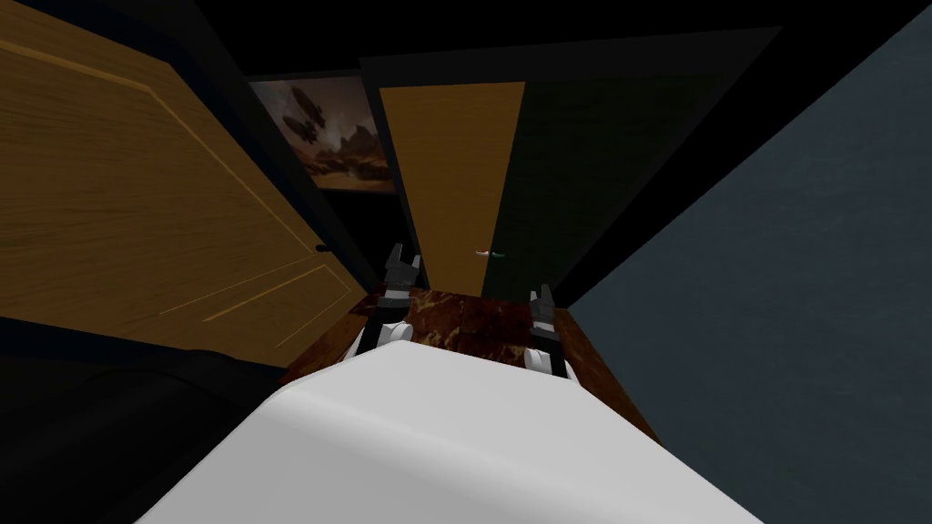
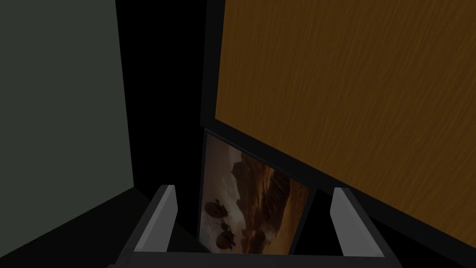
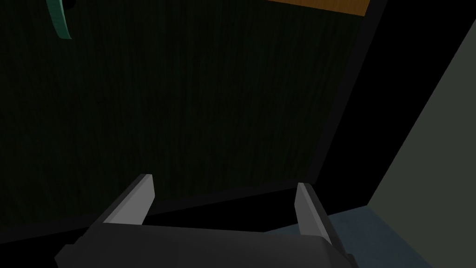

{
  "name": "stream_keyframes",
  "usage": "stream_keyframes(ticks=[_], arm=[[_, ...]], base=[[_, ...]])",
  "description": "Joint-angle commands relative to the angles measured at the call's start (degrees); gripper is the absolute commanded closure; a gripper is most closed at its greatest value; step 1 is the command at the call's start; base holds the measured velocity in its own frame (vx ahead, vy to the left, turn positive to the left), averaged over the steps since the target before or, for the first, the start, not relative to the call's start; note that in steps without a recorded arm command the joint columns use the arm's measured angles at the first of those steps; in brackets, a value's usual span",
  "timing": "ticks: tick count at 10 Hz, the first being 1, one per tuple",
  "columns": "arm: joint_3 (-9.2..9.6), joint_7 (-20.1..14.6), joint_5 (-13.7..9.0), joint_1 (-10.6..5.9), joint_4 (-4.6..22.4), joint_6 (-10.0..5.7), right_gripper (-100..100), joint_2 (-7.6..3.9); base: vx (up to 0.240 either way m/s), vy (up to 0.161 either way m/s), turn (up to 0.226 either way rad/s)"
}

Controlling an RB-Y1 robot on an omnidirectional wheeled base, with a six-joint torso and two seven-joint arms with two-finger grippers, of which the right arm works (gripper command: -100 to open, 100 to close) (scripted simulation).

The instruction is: Pull the door open

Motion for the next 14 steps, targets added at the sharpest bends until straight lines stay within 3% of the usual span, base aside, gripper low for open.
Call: stream_keyframes(ticks=[1, 3, 4, 8, 10, 14], arm=[[-0.26, -0.29, -0.48, -1.06, 2.86, -0.54, -100, -0.54], [-0.52, -0.49, -1.00, -2.61, 6.31, -1.47, -100, -1.02], [-0.52, -0.49, -1.00, -2.61, 6.79, -1.47, -100, -1.02], [-1.03, -0.90, -2.05, -5.74, 14.42, -3.35, -100, -1.95], [-1.15, -1.01, -2.32, -6.54, 16.41, -3.83, -100, -2.17], [-1.67, -1.42, -3.39, -9.72, 23.59, -5.74, -100, -3.03]], base=[[0.103, 0.013, 0.061], [0.102, 0.001, 0.072], [0.069, 0.004, 0.018], [0.085, 0.004, 0.068], [0.084, 0.008, 0.040], [0.085, -0.003, 0.067]])
